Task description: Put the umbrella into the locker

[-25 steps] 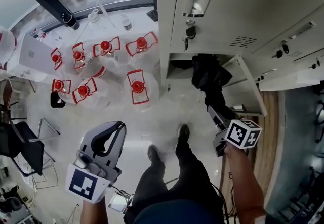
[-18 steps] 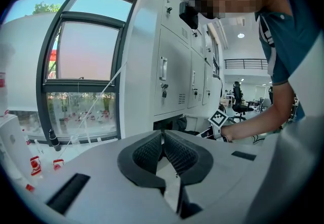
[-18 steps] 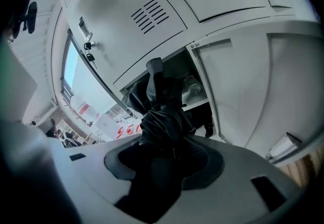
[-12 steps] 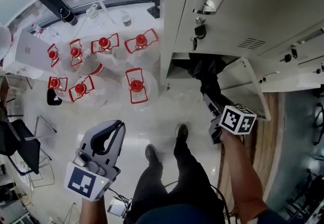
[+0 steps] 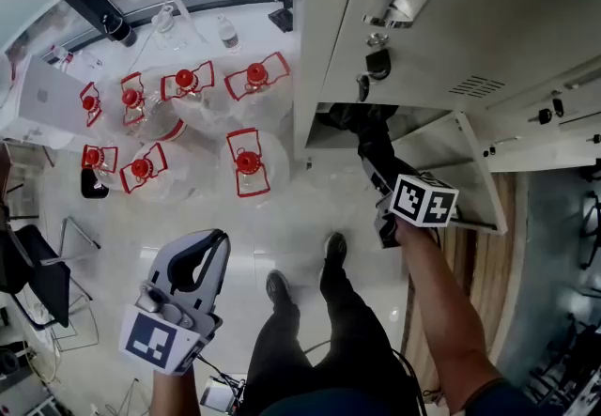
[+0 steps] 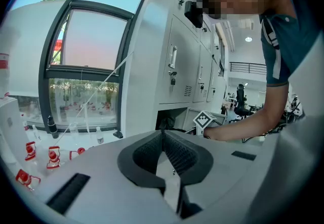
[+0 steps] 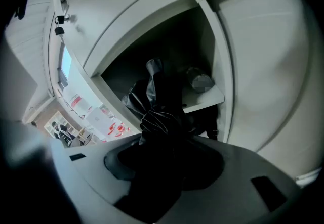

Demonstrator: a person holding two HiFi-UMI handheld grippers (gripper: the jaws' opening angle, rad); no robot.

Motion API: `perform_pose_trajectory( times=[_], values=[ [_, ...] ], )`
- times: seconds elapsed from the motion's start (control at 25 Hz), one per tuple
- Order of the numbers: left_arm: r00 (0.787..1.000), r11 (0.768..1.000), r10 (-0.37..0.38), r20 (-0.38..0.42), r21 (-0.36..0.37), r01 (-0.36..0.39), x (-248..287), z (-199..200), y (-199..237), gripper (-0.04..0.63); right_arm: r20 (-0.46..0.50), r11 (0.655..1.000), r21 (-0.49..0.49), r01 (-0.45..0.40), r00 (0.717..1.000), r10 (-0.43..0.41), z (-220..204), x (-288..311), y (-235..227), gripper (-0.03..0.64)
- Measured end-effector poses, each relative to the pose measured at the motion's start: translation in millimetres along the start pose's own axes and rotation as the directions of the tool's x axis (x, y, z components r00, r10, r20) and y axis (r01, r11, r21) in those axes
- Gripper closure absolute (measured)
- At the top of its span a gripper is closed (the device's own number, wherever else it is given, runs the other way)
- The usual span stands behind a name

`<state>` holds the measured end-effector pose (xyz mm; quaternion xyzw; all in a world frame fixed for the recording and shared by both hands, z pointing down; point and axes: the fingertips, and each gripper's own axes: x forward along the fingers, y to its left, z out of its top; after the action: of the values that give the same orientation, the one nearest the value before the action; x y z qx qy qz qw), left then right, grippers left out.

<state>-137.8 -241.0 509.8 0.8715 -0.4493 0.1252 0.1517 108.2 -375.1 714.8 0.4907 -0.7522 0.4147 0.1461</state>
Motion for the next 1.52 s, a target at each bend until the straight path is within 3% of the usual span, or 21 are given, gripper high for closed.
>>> perform_pose_trajectory(
  times=[0.48, 0.72, 1.0, 1.32, 1.52],
  values=[
    [1.000, 0.998, 0.009, -0.015, -0.065, -0.010, 18, -18, 15, 0.560, 0.058, 0.994, -0.112, 0.012, 0.998, -0.005, 23, 68, -8, 0.411],
    [1.000, 0.997, 0.009, 0.024, -0.083, -0.007, 26, -14, 19, 0.560, 0.057, 0.980, -0.191, 0.058, 0.997, -0.047, 31, 96, -10, 0.411],
    [1.000, 0.997, 0.016, -0.013, -0.077, -0.017, 27, -24, 22, 0.560, 0.055, 0.936, -0.328, 0.129, 0.992, -0.117, 44, 116, -3, 0.411],
    [0.999, 0.997, -0.001, 0.036, -0.072, 0.003, 29, -6, 15, 0.560, 0.016, 0.916, -0.388, 0.107, 0.994, -0.109, 63, 139, 3, 0.398],
    [1.000, 0.999, 0.004, 0.002, -0.053, -0.004, 17, -6, 16, 0.560, 0.005, 0.914, -0.394, 0.098, 0.995, -0.104, 60, 132, 6, 0.396]
  ],
)
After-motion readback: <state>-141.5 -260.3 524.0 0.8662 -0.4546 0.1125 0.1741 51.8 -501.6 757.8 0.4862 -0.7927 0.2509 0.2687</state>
